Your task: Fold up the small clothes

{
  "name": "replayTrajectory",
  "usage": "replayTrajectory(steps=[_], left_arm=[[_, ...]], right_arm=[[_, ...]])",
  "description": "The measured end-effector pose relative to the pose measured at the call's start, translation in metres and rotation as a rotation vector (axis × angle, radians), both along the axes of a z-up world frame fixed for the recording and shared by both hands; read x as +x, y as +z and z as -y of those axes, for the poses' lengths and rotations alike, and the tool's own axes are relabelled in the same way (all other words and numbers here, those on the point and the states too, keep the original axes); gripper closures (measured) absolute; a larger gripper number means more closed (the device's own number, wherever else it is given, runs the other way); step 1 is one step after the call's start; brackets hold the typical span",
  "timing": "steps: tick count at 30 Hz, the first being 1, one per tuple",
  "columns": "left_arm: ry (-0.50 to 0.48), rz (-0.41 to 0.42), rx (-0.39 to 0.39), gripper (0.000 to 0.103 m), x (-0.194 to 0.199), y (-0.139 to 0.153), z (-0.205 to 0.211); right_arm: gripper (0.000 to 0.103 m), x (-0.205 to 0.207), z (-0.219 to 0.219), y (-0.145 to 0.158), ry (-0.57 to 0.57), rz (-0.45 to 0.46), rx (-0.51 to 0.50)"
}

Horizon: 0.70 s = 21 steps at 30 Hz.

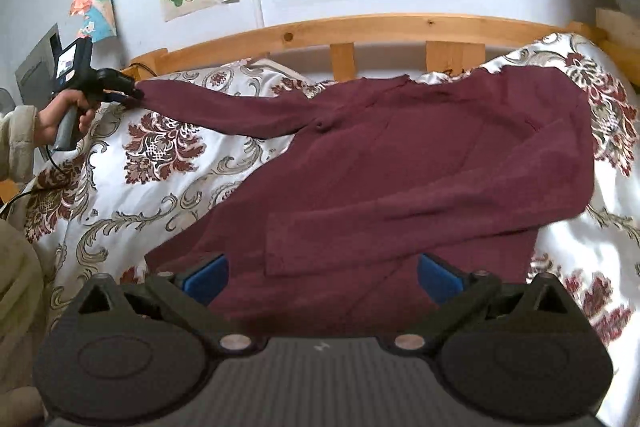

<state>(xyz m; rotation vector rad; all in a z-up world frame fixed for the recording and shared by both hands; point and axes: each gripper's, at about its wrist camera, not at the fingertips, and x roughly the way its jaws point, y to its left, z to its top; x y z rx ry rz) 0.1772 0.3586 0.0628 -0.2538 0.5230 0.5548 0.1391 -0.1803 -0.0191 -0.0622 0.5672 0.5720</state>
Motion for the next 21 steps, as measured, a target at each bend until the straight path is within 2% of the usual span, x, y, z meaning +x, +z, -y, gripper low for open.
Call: replayTrajectory(steps=[2, 3, 6, 8, 10, 16, 21], left_arm=[[0.001, 0.012, -0.001, 0.095, -0.002, 0.002, 0.005], [-0.004, 0.019, 0.025, 0.097, -0.003, 0.004, 0.011], [-0.047, 0.039, 0.188, 0.098, -0.008, 0.016, 0.043], [-0.110, 0.080, 0.289, 0.099, -0.012, 0.028, 0.069], [-0.189, 0.126, 0.356, 0.099, -0.016, 0.043, 0.097], [-0.479, 0.301, 0.426, 0.099, -0.021, 0.090, 0.196], [-0.721, 0.413, 0.462, 0.099, -0.026, 0.099, 0.293]], right_arm=[[0.000, -0.002, 0.005, -0.001, -0.015, -0.007, 0.008], [0.000, -0.002, 0.007, -0.002, -0.026, -0.010, 0.012], [0.000, -0.001, 0.016, -0.003, -0.056, -0.016, 0.024], [0.000, 0.001, 0.022, -0.004, -0.075, -0.020, 0.036], [0.000, 0.002, 0.027, -0.004, -0.090, -0.028, 0.054], [0.000, -0.004, 0.039, 0.003, -0.101, -0.018, 0.056], [0.000, -0.018, 0.048, 0.004, -0.110, -0.002, 0.052]])
